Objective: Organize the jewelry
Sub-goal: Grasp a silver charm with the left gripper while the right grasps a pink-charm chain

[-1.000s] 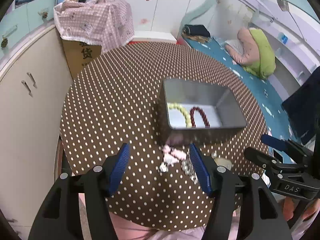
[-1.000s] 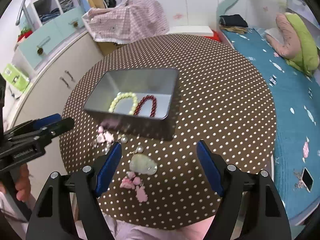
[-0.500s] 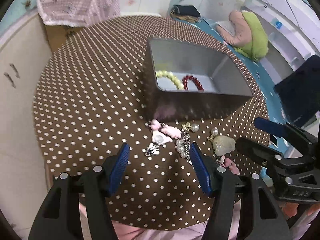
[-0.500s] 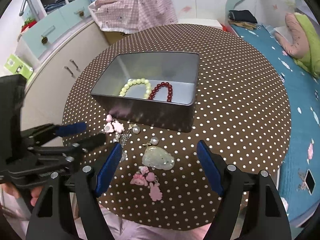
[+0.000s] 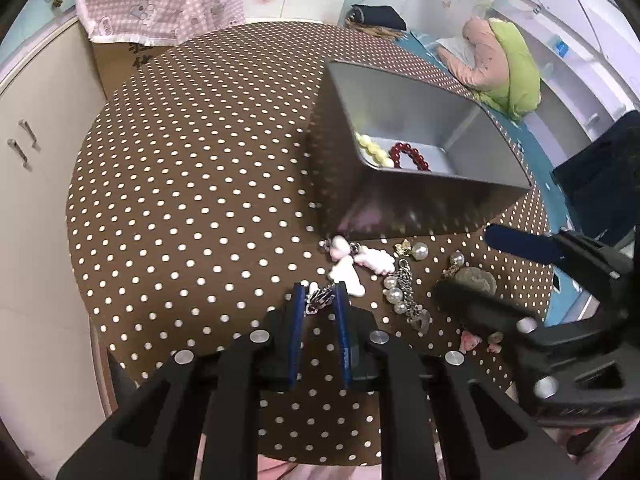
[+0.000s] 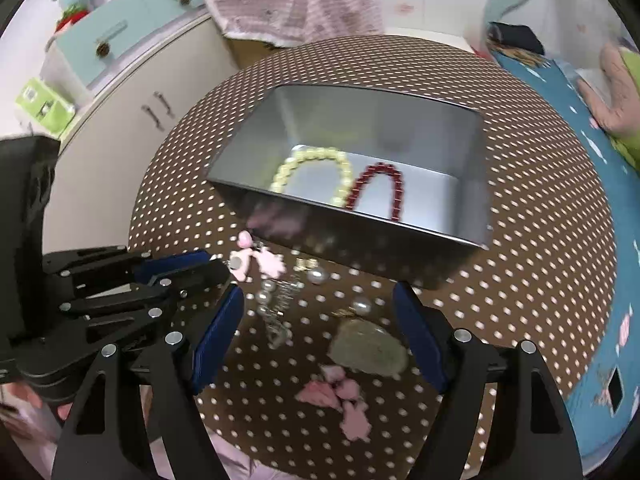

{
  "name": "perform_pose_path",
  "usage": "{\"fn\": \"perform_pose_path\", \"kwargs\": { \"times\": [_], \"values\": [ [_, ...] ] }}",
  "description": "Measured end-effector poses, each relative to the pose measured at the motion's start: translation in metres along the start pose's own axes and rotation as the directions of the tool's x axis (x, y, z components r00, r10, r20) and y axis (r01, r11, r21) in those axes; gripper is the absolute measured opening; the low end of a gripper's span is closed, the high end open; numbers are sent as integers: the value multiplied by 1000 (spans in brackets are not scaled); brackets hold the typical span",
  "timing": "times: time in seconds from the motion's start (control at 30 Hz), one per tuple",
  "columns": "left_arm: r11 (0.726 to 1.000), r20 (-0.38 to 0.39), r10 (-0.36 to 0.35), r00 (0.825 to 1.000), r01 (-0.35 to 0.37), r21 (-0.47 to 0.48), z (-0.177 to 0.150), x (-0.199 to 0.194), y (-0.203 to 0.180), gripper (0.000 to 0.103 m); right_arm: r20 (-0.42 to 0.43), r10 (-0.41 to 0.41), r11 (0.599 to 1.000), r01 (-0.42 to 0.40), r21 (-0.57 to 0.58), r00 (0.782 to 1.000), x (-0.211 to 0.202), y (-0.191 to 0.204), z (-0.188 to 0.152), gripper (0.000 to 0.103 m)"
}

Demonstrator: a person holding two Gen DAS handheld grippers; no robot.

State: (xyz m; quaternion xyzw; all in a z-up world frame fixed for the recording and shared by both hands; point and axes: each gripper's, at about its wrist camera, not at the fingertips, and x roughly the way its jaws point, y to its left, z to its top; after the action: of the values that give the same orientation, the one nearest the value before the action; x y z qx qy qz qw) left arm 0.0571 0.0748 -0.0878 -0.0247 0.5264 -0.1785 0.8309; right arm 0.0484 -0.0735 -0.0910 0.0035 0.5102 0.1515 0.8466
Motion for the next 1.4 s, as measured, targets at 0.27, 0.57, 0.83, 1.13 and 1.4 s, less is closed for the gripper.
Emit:
{"fn": "perform_pose_path", "kwargs": {
  "times": [0.27,0.57,0.83,1.13,1.4],
  "values": [
    [999,44,-15,999,16,-33,-2,-21,25,14,-62,20,997,-25,-74,998,28,27,9,47],
    [998,52,-19,998,21,-52,0,-23,35,14,-55,-53,986,44,-162,997,43,47,16,32],
    [998,51,-34,998,37,-55,2,-21,32,14,-60,-63,989,55,-140,996,36,39,9,27],
    [998,66,-41,997,44,-47,3,-25,28,14,-22,-61,994,58,-97,998,16,29,5,27],
    [999,105,-37,994,40,-25,7,-39,16,14,20,-55,995,56,-80,998,-3,23,2,27]
  ]
}}
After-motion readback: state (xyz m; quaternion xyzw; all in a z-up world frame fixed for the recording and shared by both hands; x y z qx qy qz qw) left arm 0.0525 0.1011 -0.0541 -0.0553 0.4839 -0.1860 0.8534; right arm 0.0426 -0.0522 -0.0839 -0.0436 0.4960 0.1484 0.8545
